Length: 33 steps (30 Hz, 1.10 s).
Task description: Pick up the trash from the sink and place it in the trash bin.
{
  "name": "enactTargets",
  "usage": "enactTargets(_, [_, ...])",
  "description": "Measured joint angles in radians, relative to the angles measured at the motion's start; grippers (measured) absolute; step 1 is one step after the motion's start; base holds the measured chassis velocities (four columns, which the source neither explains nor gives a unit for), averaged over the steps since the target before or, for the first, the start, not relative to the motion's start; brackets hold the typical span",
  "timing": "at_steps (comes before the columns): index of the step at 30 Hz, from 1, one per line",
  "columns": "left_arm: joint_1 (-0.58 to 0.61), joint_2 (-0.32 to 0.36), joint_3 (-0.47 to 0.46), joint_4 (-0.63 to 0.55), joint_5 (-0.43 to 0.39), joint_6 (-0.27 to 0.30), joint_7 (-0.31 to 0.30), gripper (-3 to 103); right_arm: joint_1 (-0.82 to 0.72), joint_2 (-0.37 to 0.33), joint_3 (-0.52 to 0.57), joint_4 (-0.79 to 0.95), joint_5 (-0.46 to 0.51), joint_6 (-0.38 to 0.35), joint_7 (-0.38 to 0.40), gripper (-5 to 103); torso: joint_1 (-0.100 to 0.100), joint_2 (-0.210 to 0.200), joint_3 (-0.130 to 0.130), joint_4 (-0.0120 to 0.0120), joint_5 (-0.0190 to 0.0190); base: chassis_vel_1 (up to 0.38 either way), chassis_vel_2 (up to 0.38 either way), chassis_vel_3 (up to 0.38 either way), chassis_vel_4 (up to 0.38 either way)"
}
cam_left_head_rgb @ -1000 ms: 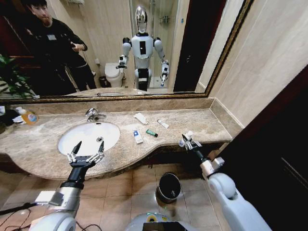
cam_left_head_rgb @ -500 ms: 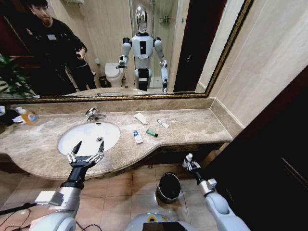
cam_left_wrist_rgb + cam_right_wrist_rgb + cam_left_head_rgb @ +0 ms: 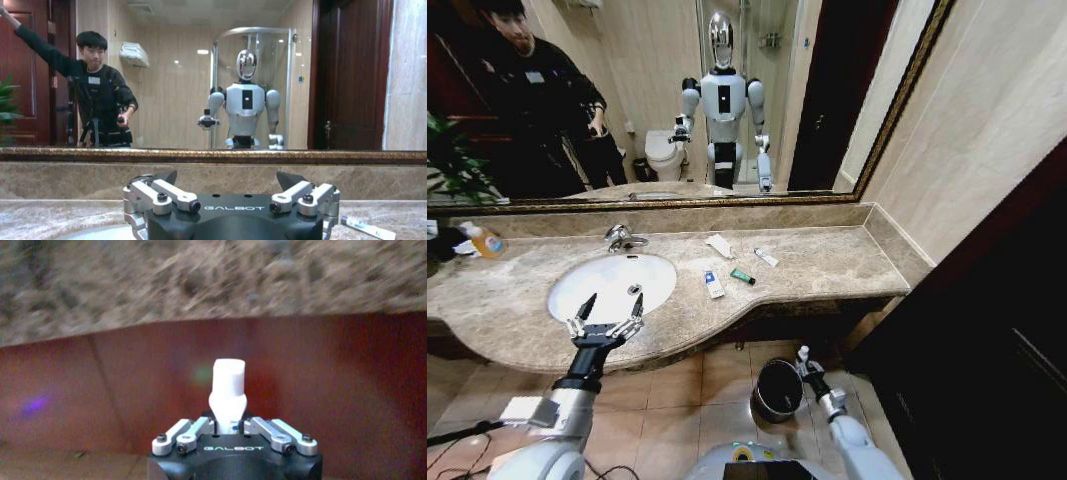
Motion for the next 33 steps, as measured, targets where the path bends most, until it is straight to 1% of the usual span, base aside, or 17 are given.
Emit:
enactTargets(3, [0.0, 0.0, 0.0, 0.0, 0.0, 0.0, 0.0, 100, 0.026, 0.045, 0.005, -0.062, -0.061, 0.028, -0.008, 18, 0.0, 0.0, 0.0, 0.0001, -0.0003, 0.0, 0.0, 0.0, 0.0])
enactTargets(5, [0.0, 0.0, 0.0, 0.0, 0.0, 0.0, 0.0, 100, 0.036, 0.056, 0.006, -0.081, -0.07, 0.033, -0.009, 18, 0.0, 0.0, 0.0, 0.0001, 0.0, 0.0, 0.0, 0.0, 0.0])
enactTargets(8, [0.0, 0.0, 0.0, 0.0, 0.0, 0.0, 0.0, 100, 0.069, 0.084, 0.015, -0.16, -0.092, 0.057, -0.007, 18, 0.0, 0.0, 0.0, 0.0001, -0.0002, 0.0, 0.0, 0.0, 0.0])
enactTargets(11, [0.0, 0.0, 0.0, 0.0, 0.0, 0.0, 0.0, 100, 0.083, 0.089, 0.02, -0.207, -0.106, 0.077, -0.005, 18, 0.0, 0.0, 0.0, 0.0001, -0.0003, 0.0, 0.0, 0.0, 0.0])
enactTargets(13, [0.0, 0.0, 0.0, 0.0, 0.0, 0.0, 0.0, 100, 0.103, 0.093, 0.02, -0.278, -0.111, 0.099, -0.003, 18, 0.0, 0.0, 0.0, 0.0, -0.0003, 0.0, 0.0, 0.0, 0.0])
enactTargets(16, [0.0, 0.0, 0.0, 0.0, 0.0, 0.0, 0.0, 100, 0.117, 0.097, 0.021, -0.32, -0.112, 0.107, 0.0, 18, 0.0, 0.0, 0.0, 0.0001, -0.0003, 0.0, 0.0, 0.0, 0.0])
enactTargets(22, [0.0, 0.0, 0.0, 0.0, 0.0, 0.0, 0.0, 100, 0.117, 0.107, 0.025, -0.324, -0.122, 0.101, 0.006, 18, 0.0, 0.0, 0.0, 0.0001, -0.0001, 0.0, 0.0, 0.0, 0.0])
enactTargets(23, [0.0, 0.0, 0.0, 0.0, 0.0, 0.0, 0.0, 100, 0.117, 0.106, 0.026, -0.323, -0.131, 0.099, 0.011, 15, 0.0, 0.0, 0.0, 0.0001, -0.0002, 0.0, 0.0, 0.0, 0.0])
enactTargets(24, [0.0, 0.0, 0.0, 0.0, 0.0, 0.0, 0.0, 100, 0.116, 0.105, 0.026, -0.323, -0.138, 0.098, 0.017, 18, 0.0, 0.0, 0.0, 0.0001, -0.0001, 0.0, 0.0, 0.0, 0.0])
enactTargets(25, [0.0, 0.0, 0.0, 0.0, 0.0, 0.0, 0.0, 100, 0.116, 0.104, 0.026, -0.323, -0.139, 0.098, 0.018, 18, 0.0, 0.0, 0.0, 0.0001, -0.0001, 0.0, 0.0, 0.0, 0.0])
enactTargets(26, [0.0, 0.0, 0.0, 0.0, 0.0, 0.0, 0.0, 100, 0.115, 0.088, 0.024, -0.324, -0.145, 0.097, 0.022, 33, 0.0, 0.0, 0.0, 0.0, -0.0002, 0.0, 0.0, 0.0, 0.0])
enactTargets(27, [0.0, 0.0, 0.0, 0.0, 0.0, 0.0, 0.0, 100, 0.115, 0.083, 0.024, -0.323, -0.146, 0.097, 0.022, 33, 0.0, 0.0, 0.0, 0.0, -0.0002, 0.0, 0.0, 0.0, 0.0])
enactTargets(29, [0.0, 0.0, 0.0, 0.0, 0.0, 0.0, 0.0, 100, 0.115, 0.075, 0.024, -0.322, -0.146, 0.096, 0.022, 44, 0.0, 0.0, 0.0, 0.0, -0.0002, 0.0, 0.0, 0.0, 0.0])
enactTargets(31, [0.0, 0.0, 0.0, 0.0, 0.0, 0.0, 0.0, 100, 0.115, 0.074, 0.023, -0.322, -0.146, 0.096, 0.022, 44, 0.0, 0.0, 0.0, 0.0, -0.0002, 0.0, 0.0, 0.0, 0.0])
enactTargets(32, [0.0, 0.0, 0.0, 0.0, 0.0, 0.0, 0.0, 100, 0.115, 0.07, 0.023, -0.321, -0.146, 0.096, 0.021, 55, 0.0, 0.0, 0.0, 0.0, -0.0001, 0.0, 0.0, 0.0, 0.0])
enactTargets(33, [0.0, 0.0, 0.0, 0.0, 0.0, 0.0, 0.0, 100, 0.115, 0.07, 0.023, -0.321, -0.146, 0.096, 0.021, 55, 0.0, 0.0, 0.0, 0.0, -0.0001, 0.0, 0.0, 0.0, 0.0])
